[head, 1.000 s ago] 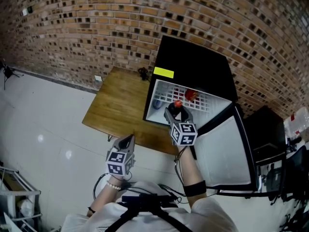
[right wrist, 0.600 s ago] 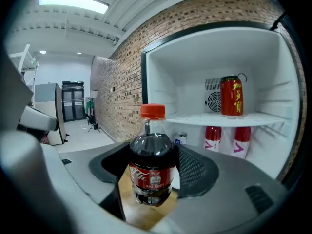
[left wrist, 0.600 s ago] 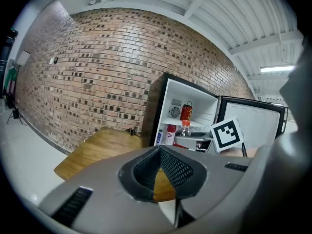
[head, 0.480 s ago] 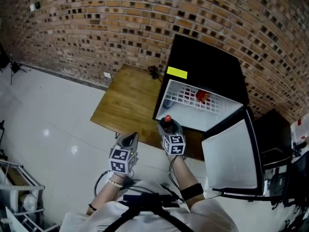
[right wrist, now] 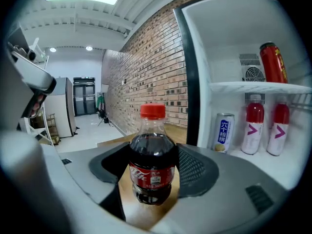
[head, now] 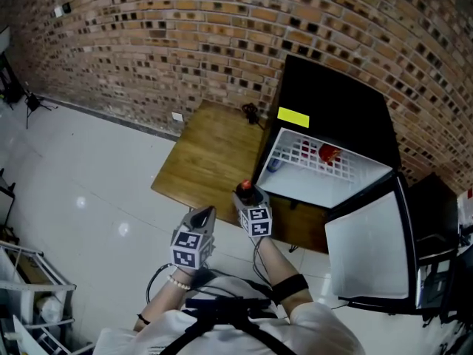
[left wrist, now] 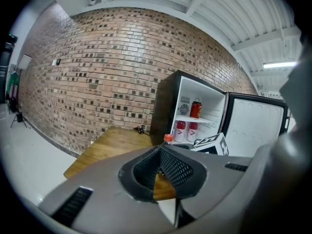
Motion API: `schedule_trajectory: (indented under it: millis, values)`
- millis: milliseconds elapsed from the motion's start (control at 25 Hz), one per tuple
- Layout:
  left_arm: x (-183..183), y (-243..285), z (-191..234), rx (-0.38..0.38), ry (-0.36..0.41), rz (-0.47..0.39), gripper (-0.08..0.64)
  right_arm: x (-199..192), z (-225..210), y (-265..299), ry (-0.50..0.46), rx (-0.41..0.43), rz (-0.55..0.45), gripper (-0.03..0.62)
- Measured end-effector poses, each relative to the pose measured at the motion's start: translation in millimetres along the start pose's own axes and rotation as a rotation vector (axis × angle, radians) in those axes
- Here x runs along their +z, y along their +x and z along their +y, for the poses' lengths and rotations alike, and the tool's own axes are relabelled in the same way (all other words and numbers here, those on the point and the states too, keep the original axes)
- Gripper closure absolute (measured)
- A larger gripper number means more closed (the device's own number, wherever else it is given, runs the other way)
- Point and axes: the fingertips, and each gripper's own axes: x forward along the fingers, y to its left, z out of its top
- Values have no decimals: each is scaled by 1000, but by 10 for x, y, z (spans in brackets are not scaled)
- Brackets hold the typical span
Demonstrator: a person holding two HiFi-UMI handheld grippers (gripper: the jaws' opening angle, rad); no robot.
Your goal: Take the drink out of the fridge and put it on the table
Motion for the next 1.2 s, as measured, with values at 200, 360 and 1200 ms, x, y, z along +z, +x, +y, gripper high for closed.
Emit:
schedule_trajectory:
  millis: [200,360,1200]
  values:
    - [-80,57,160,0,8,14,558,-141,107,293,-6,10,14,272]
    - [-99,134,252,-9,28,15,557,-267,118,496,-2,8,22,272]
    - [-114,357,372,-23,50,13,558,-527,51,657,-10,-39,-3,264]
